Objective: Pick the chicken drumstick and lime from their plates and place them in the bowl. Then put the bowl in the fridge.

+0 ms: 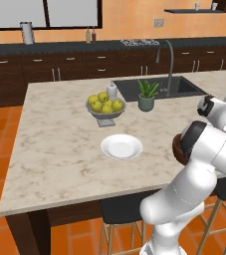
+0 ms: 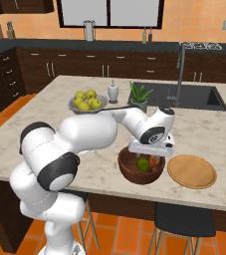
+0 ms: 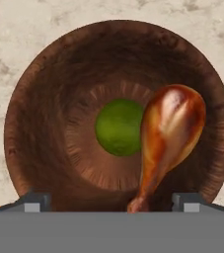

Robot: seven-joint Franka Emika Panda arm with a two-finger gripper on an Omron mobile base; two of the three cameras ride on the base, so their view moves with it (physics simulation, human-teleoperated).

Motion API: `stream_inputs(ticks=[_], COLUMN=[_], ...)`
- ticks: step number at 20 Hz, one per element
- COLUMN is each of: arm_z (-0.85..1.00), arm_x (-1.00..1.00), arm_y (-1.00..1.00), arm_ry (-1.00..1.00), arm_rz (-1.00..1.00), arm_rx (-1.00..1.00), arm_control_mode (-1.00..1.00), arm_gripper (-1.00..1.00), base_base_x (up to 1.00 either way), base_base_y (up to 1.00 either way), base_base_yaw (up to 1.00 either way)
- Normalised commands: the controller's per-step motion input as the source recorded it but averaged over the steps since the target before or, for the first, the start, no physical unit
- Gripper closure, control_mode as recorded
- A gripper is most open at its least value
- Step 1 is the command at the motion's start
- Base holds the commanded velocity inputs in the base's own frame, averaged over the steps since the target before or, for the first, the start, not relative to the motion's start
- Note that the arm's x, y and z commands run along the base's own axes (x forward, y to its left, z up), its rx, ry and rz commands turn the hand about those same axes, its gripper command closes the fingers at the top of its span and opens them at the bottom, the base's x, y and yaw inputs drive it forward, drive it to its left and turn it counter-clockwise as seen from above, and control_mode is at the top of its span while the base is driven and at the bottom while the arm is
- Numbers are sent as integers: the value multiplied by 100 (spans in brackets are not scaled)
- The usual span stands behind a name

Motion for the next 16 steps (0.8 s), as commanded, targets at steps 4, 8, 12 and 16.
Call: stream_inputs(ticks=[4, 8, 12, 16], arm_z=[23, 0, -11, -7], arm_x=[-12, 0, 1, 22], arm_y=[79, 86, 44, 52], arm_ry=[-7, 0, 5, 2], arm_rz=[0, 0, 1, 0], arm_rx=[-25, -17, -12, -7], arm_control_mode=[-100, -100, -100, -100], arm_gripper=[-100, -100, -100, -100], base_base_x=[0, 0, 0, 0], base_base_y=[0, 0, 0, 0], base_base_yaw=[0, 0, 0, 0])
